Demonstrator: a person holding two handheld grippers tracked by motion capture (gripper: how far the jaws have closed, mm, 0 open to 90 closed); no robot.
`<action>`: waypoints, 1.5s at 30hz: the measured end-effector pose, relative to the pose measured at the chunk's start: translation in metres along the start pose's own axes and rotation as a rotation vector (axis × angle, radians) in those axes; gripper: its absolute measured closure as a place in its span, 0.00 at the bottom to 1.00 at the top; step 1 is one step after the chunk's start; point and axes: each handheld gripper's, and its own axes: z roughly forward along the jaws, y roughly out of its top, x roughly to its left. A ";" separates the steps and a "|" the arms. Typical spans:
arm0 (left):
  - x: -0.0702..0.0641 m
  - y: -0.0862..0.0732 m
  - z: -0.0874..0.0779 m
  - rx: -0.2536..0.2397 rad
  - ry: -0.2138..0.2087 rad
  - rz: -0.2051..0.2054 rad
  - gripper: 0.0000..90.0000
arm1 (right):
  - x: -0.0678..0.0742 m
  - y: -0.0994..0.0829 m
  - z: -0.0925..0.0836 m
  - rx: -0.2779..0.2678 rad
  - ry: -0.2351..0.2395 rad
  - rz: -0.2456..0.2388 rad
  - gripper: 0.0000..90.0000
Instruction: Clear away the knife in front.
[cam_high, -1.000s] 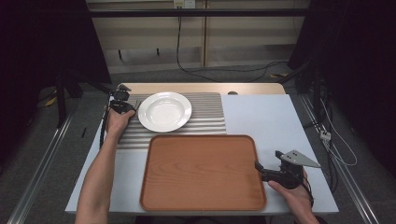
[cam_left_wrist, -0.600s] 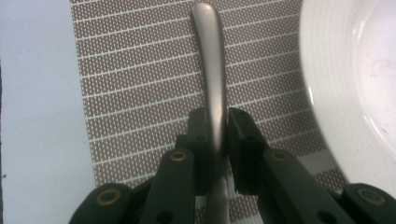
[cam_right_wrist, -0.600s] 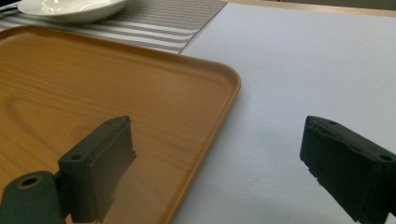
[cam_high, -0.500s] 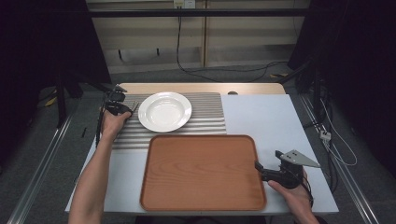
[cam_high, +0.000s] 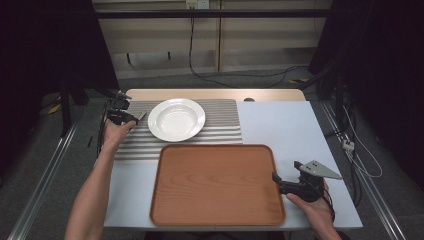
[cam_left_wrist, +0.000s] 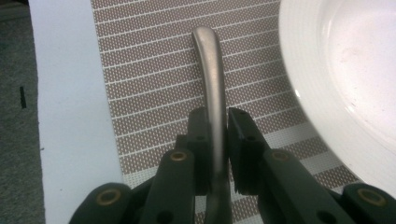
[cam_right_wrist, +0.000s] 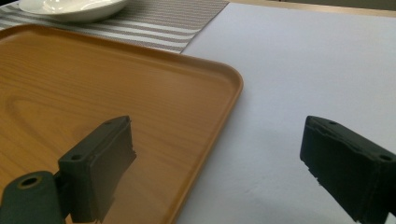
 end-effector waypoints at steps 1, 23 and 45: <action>0.000 0.000 -0.002 0.000 -0.003 0.003 0.89 | 0.000 0.000 0.000 0.000 0.000 0.000 0.10; -0.027 -0.007 -0.043 -0.123 -0.037 0.053 0.89 | 0.000 0.000 -0.002 -0.007 0.001 0.000 0.10; -0.079 -0.031 -0.090 -0.237 -0.105 0.161 0.89 | 0.002 0.001 -0.002 -0.007 0.003 -0.003 0.10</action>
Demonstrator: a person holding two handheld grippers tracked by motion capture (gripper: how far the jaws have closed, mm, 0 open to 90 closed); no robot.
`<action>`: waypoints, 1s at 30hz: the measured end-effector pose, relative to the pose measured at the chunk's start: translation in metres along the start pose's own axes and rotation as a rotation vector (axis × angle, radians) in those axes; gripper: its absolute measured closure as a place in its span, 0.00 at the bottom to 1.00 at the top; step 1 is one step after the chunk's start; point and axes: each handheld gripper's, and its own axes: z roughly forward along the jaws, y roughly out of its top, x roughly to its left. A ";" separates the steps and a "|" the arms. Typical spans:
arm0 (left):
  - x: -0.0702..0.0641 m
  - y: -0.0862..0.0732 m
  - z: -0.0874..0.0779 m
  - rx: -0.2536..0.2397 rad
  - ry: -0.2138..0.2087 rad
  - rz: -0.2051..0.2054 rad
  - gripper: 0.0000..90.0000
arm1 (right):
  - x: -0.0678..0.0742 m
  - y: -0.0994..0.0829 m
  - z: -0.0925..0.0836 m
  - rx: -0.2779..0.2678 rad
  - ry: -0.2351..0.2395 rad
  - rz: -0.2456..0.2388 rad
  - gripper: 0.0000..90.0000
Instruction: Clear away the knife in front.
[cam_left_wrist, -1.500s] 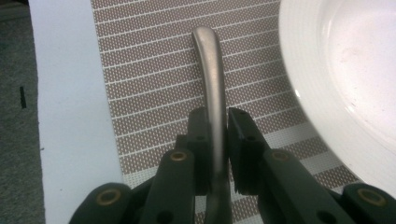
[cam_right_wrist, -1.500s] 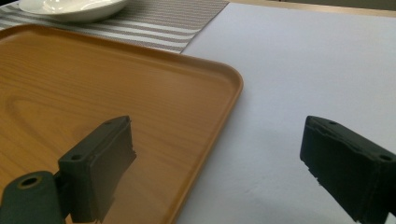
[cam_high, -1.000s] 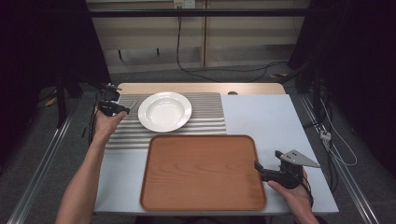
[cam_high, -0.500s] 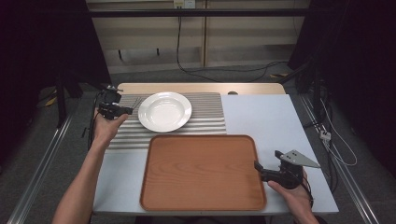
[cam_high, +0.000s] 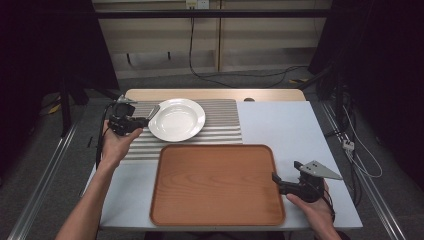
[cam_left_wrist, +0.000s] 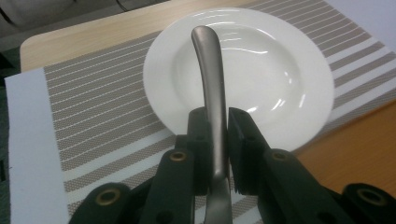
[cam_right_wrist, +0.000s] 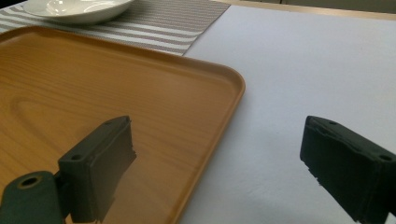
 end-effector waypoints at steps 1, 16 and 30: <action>-0.003 0.000 -0.001 0.001 0.003 0.009 0.89 | 0.000 0.000 0.000 0.000 0.000 0.000 0.10; -0.033 -0.012 -0.008 -0.007 -0.056 0.039 0.89 | 0.000 0.000 0.001 0.002 0.002 -0.006 0.10; -0.063 -0.018 -0.012 -0.013 -0.112 0.068 0.89 | 0.001 0.001 0.000 0.000 0.003 -0.007 0.10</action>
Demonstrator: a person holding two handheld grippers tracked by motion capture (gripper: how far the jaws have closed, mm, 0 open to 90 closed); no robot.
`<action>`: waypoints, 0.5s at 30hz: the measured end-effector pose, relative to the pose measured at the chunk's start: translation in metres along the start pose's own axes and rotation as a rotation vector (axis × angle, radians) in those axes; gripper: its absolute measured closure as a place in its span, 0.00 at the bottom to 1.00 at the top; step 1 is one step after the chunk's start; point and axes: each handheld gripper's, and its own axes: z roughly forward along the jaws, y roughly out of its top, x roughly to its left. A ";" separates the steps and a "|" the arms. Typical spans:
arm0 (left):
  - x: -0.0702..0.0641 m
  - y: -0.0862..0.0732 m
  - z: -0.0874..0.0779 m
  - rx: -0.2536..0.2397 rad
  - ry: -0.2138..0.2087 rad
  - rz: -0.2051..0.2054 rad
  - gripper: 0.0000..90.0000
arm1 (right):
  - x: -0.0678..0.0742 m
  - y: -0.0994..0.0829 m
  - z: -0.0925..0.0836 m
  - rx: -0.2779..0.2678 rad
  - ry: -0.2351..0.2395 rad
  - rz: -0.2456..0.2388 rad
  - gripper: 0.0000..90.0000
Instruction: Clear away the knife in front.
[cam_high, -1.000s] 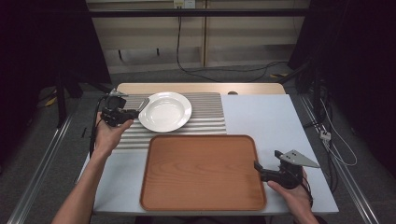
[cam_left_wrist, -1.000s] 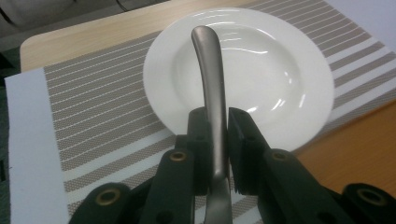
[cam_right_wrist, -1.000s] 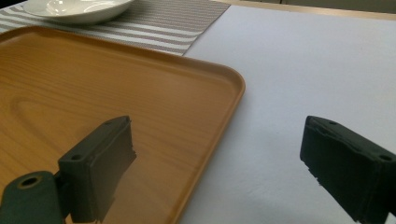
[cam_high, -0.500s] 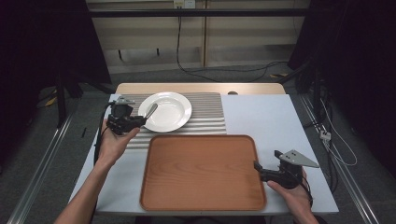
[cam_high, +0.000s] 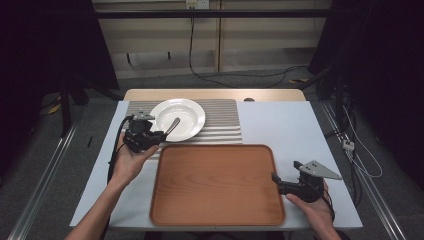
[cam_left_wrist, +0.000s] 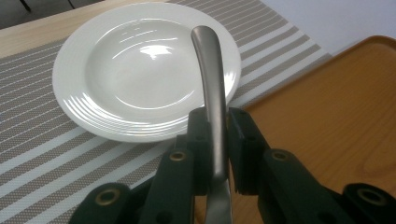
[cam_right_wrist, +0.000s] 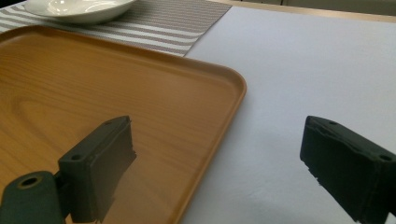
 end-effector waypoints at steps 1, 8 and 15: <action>-0.003 -0.001 0.000 -0.009 -0.001 -0.010 0.89 | 0.000 0.000 0.000 0.000 0.000 -0.001 0.10; -0.018 -0.003 -0.002 -0.013 -0.037 0.005 0.89 | 0.000 0.000 0.001 0.002 0.002 -0.005 0.10; -0.040 -0.002 0.004 -0.012 -0.049 0.058 0.89 | 0.001 0.000 0.001 0.000 0.004 -0.006 0.10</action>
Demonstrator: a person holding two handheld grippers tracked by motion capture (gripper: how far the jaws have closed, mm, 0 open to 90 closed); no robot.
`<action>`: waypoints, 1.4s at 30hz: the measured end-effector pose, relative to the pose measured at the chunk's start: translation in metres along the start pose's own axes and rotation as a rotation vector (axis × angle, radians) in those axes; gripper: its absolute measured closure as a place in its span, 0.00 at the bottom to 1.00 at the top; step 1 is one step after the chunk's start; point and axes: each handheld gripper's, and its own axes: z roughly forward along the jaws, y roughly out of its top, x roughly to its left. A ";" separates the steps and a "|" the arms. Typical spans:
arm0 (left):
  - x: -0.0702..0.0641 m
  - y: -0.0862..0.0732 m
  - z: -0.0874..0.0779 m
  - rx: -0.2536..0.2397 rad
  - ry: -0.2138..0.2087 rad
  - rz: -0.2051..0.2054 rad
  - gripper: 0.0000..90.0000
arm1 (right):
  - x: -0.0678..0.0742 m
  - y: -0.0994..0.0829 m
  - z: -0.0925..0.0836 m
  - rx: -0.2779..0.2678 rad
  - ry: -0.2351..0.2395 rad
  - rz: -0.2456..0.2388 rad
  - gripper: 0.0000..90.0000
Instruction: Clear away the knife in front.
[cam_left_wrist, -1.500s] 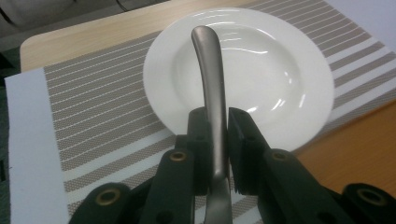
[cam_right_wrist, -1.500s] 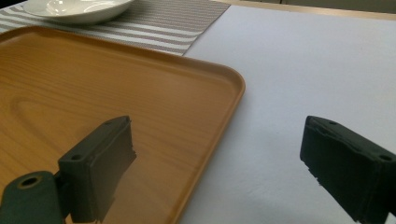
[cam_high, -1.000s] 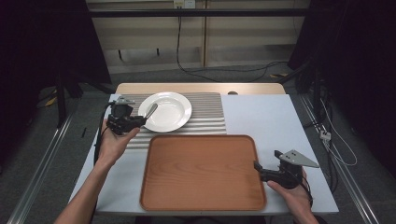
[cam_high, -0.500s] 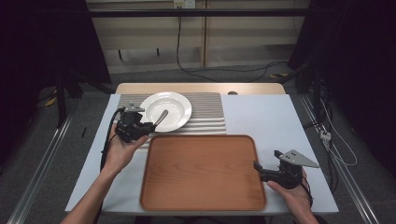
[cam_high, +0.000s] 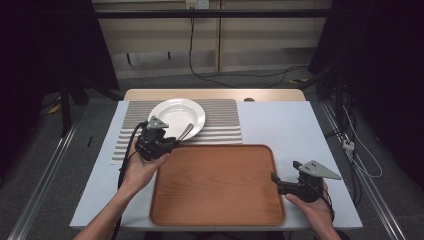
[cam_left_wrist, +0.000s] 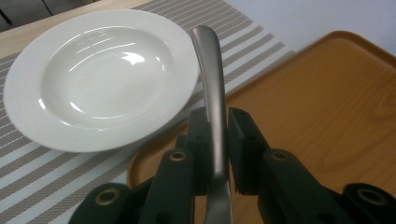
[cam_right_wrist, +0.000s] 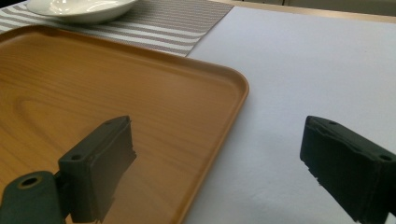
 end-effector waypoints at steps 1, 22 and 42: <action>-0.003 0.000 0.001 0.008 -0.003 0.013 0.89 | 0.000 0.000 0.000 0.000 0.000 0.000 0.10; -0.036 -0.025 0.041 0.118 -0.056 0.042 0.89 | 0.000 0.000 0.000 0.001 0.002 0.001 0.10; -0.041 -0.047 0.068 0.213 -0.078 -0.001 0.89 | 0.000 0.000 -0.001 -0.003 0.006 -0.004 0.10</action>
